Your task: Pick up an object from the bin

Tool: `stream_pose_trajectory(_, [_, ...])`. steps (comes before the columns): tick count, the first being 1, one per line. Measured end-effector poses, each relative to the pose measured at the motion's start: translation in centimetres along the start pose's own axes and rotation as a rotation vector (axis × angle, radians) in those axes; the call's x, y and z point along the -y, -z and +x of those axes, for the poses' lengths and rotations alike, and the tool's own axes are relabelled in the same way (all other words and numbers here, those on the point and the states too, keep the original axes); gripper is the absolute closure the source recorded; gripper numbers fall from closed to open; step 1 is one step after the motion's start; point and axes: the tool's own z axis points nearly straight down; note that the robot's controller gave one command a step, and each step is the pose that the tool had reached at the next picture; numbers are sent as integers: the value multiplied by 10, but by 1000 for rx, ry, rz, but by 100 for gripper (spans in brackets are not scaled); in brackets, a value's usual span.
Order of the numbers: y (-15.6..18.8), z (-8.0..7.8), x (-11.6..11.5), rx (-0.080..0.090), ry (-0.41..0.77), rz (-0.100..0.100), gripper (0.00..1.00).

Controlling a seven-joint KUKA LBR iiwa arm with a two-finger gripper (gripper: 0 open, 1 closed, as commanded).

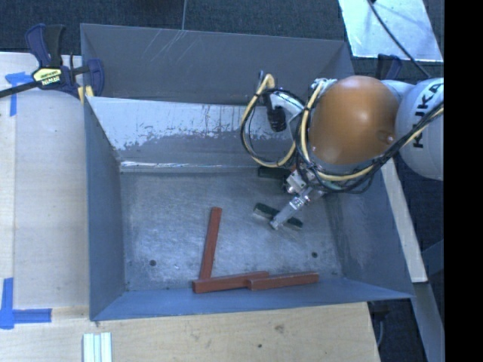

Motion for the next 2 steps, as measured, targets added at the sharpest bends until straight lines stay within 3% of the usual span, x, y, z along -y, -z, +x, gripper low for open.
stream_pose_trajectory(1, [1, -6, 4, 5, 6, 0, 100])
stream_pose_trajectory(2, [64, 3, -19, -1, 34, 5, 100])
